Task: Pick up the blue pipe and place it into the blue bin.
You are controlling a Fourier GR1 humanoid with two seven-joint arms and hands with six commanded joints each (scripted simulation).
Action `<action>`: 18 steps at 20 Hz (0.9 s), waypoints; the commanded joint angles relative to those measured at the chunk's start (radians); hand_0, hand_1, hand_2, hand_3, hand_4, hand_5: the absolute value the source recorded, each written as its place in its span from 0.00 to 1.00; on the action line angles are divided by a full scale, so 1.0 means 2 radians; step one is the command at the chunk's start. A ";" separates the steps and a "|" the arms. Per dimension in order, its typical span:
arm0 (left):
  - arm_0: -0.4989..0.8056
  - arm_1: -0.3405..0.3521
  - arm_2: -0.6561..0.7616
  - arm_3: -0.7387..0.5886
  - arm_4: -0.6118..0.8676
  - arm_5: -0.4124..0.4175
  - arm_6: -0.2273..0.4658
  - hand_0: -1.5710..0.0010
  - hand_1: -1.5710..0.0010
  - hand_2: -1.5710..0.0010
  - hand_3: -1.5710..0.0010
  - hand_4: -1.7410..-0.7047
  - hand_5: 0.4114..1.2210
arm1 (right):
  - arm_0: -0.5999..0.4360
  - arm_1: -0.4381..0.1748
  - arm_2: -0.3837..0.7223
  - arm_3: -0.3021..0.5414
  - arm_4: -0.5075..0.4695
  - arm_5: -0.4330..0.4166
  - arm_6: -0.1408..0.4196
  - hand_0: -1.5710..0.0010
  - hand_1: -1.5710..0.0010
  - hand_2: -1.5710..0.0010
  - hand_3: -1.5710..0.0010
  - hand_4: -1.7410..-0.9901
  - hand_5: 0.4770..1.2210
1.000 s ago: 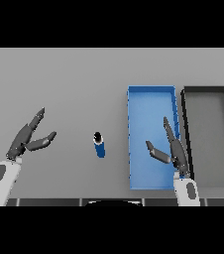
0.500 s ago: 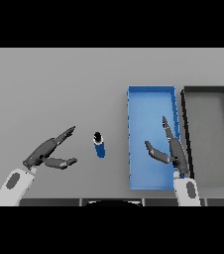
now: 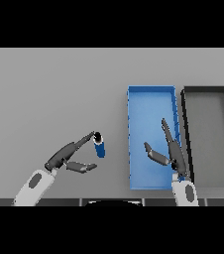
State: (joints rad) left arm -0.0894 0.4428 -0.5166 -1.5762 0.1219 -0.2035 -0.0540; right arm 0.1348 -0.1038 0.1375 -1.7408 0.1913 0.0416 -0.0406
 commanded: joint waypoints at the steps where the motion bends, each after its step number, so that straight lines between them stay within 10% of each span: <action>1: -0.008 -0.014 -0.004 0.014 -0.004 0.002 0.006 1.00 1.00 1.00 1.00 0.53 0.07 | 0.002 -0.002 0.000 -0.003 -0.002 0.002 -0.005 1.00 1.00 1.00 1.00 0.68 0.19; 14: -0.075 -0.115 -0.012 0.119 -0.008 0.001 -0.034 1.00 0.97 0.93 0.97 0.46 0.21 | 0.008 -0.006 -0.007 -0.007 -0.006 0.002 -0.002 1.00 1.00 1.00 1.00 0.73 0.17; 16: -0.073 -0.121 -0.010 0.117 -0.007 0.009 -0.028 0.94 0.83 0.77 0.86 0.41 0.30 | 0.009 -0.004 -0.009 -0.004 -0.009 0.002 -0.002 1.00 1.00 1.00 1.00 0.72 0.17; 18: -0.067 -0.130 -0.004 0.120 0.010 0.005 -0.023 0.68 0.57 0.53 0.55 0.31 0.55 | 0.005 -0.008 -0.015 0.003 -0.016 0.005 -0.001 1.00 1.00 1.00 1.00 0.73 0.17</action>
State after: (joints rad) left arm -0.2247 0.1835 -0.5247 -1.3369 0.1429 -0.1918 -0.0994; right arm 0.1453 -0.1206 0.1075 -1.7353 0.1600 0.0523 -0.0396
